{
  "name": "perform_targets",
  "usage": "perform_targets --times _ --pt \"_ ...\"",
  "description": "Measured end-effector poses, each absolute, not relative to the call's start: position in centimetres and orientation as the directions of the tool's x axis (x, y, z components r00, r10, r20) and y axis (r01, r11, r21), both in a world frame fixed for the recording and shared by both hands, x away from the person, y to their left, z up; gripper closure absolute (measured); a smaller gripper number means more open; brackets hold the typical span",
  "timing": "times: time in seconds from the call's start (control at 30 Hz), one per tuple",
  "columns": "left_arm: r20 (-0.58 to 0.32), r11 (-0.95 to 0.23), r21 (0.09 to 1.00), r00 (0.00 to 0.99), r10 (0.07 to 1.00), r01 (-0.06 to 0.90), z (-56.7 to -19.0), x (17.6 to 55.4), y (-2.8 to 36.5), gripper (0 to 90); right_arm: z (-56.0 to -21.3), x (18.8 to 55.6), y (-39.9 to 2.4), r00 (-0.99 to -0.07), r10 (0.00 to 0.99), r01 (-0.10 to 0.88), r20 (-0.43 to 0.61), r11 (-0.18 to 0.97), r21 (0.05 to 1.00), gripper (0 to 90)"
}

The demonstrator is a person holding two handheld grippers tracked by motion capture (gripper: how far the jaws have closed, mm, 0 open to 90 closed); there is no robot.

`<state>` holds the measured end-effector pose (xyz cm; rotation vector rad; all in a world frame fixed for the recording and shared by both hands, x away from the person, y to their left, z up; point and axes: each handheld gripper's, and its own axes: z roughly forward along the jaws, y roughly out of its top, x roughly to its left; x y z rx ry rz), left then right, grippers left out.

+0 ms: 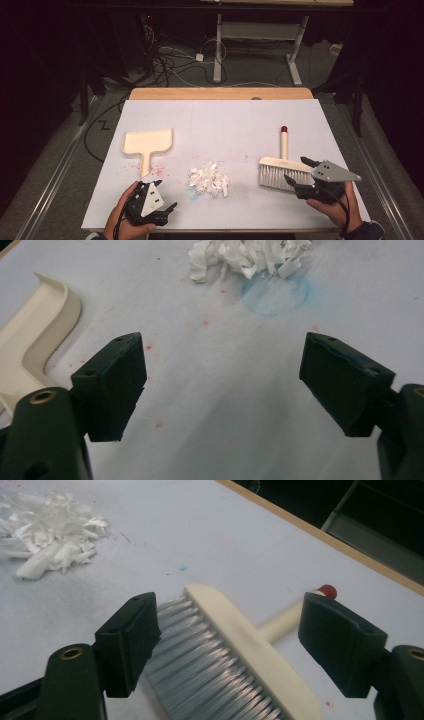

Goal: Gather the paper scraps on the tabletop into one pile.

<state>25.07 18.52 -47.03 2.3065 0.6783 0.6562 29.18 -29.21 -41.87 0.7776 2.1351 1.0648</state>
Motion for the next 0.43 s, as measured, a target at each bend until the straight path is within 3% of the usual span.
perform_targets --times 0.43 --pt "0.270 -0.649 0.697 0.728 0.631 0.305 -46.9 26.1 18.4 17.5 -42.8 28.2 -30.2 -0.550 0.791 0.224 -0.268 0.449 0.865 23.5"
